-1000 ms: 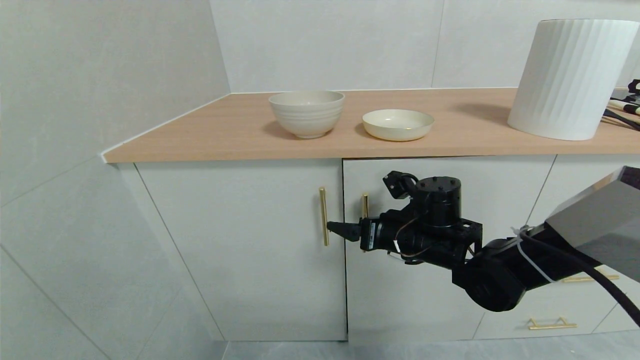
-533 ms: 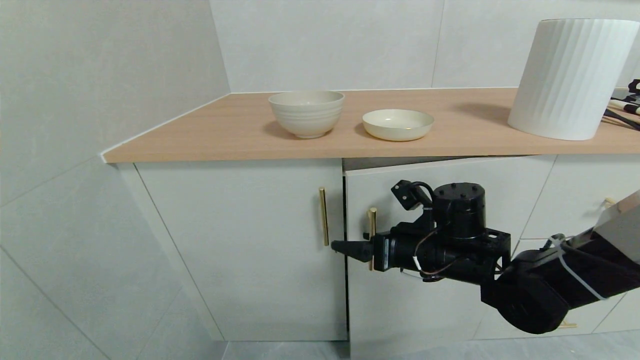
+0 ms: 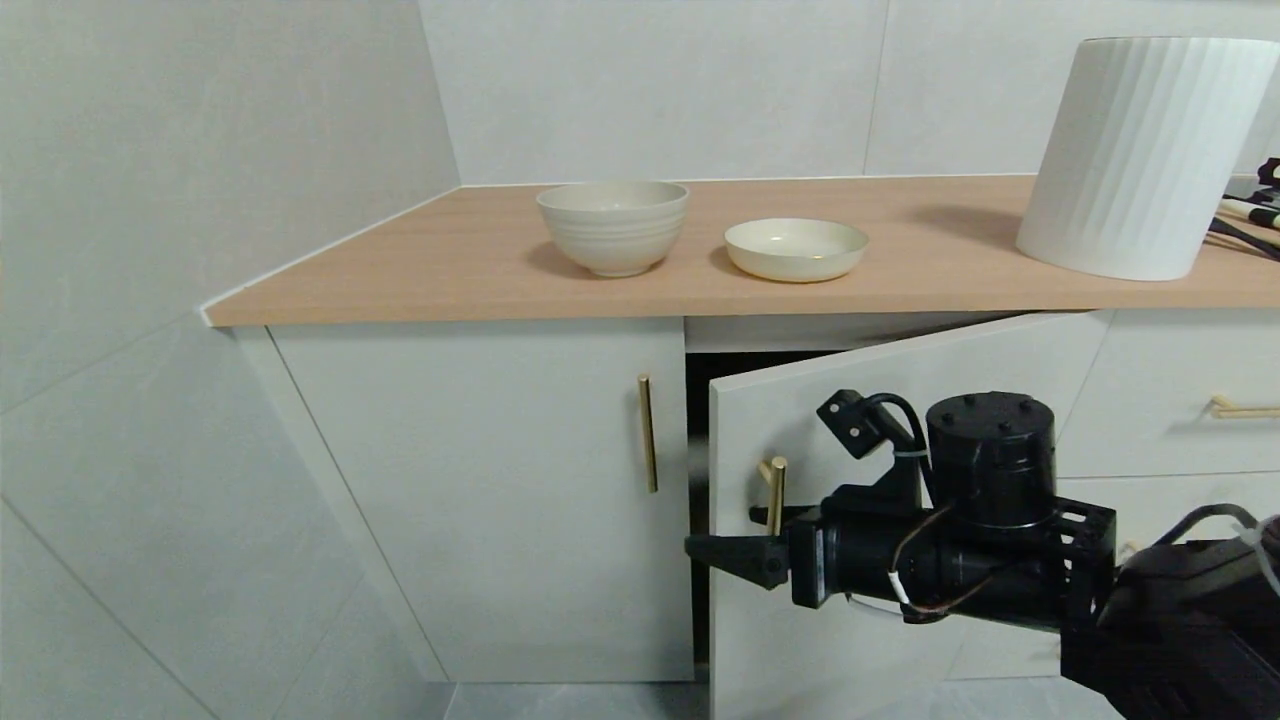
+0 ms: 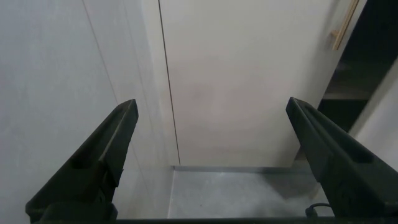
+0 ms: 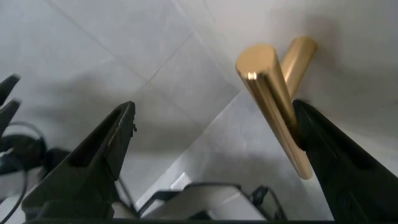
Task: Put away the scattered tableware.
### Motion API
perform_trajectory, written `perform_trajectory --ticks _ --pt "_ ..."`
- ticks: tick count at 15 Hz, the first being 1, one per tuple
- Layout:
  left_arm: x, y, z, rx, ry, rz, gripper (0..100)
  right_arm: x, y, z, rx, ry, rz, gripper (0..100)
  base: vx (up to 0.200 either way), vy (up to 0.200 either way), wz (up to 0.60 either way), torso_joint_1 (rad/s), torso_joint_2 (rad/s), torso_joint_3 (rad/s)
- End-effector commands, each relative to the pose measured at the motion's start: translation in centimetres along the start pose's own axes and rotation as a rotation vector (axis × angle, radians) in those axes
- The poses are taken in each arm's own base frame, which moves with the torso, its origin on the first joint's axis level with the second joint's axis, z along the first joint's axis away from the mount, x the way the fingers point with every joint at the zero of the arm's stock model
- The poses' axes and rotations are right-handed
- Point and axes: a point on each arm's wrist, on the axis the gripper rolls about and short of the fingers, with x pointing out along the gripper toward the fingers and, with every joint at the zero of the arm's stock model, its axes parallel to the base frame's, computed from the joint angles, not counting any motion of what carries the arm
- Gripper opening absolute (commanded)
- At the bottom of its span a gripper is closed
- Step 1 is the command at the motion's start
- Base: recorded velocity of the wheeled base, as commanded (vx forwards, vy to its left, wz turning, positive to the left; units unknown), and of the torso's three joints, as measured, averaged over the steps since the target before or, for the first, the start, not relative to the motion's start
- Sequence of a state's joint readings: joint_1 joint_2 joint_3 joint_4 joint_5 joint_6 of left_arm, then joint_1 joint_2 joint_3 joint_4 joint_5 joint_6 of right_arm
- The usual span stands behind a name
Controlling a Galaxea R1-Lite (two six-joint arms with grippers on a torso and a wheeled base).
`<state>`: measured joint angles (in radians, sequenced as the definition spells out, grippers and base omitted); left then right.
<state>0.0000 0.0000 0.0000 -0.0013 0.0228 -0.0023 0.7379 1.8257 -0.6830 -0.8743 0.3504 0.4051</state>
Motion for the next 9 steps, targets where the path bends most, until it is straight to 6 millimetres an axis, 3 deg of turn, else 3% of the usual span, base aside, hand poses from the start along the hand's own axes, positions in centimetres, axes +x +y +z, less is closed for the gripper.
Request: perform_trajectory --ticks 1,5,9 --pt "0.0 0.0 0.0 -0.001 0.000 0.000 100 -2.2 1.1 0.3 -0.010 -0.028 0.019 100 0.000 0.000 0.00 0.000 0.00 0.000" --pt "0.0 0.0 0.3 0.004 -0.020 -0.009 100 -2.0 0.8 -0.2 -0.007 -0.007 0.017 100 0.000 0.000 0.00 0.000 0.00 0.000" --pt "-1.4 -0.4 4.1 0.011 -0.165 -0.190 100 -2.2 0.9 -0.2 -0.008 -0.010 0.017 100 0.000 0.000 0.00 0.000 0.00 0.000"
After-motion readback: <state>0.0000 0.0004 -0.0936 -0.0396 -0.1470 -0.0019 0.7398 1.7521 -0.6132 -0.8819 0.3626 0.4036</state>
